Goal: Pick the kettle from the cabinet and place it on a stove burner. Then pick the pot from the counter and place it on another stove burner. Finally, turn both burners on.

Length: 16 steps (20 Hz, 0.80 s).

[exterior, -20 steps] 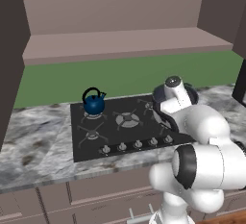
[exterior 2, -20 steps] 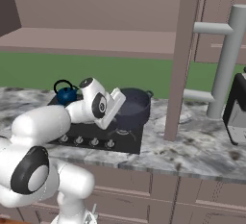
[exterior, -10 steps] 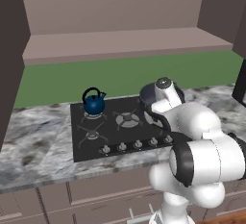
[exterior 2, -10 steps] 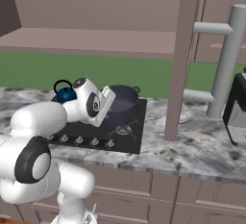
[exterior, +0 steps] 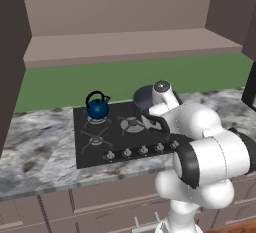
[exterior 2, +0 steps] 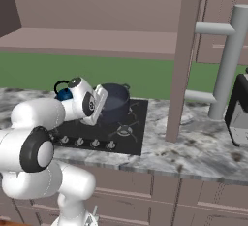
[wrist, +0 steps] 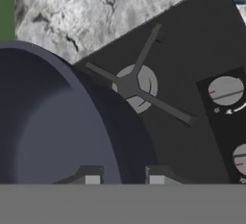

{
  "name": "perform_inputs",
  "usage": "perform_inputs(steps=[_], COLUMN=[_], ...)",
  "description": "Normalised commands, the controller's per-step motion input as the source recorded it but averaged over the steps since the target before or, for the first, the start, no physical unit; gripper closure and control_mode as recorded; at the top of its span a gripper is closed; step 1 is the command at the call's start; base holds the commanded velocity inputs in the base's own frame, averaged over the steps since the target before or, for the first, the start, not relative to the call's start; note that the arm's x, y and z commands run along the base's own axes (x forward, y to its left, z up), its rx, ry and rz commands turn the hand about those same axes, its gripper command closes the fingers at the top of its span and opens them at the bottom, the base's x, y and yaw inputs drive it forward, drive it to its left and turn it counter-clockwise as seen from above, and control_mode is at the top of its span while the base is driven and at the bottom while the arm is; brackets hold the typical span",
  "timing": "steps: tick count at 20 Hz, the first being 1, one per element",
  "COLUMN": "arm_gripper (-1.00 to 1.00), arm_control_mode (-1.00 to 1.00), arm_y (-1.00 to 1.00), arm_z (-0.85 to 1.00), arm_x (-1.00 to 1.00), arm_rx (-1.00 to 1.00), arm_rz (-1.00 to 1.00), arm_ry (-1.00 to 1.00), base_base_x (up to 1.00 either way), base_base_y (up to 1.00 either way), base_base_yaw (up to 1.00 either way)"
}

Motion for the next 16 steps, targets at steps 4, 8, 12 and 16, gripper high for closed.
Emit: perform_inputs(steps=[4,8,12,16], arm_gripper=[1.00,1.00,1.00,1.00], arm_control_mode=[-1.00,-1.00,-1.00,-1.00], arm_y=[0.33,0.28,0.20,0.09], arm_z=[0.00,0.00,-0.03,-0.10], arm_x=[0.18,0.17,0.15,0.01], arm_rx=[0.00,0.00,0.00,0.01], arm_rz=[0.11,0.10,0.10,0.09], arm_ry=[0.00,0.00,0.00,0.00], base_base_x=[0.00,0.00,0.00,0.00], base_base_y=[0.00,0.00,0.00,0.00], base_base_yaw=[0.00,0.00,0.00,0.00])
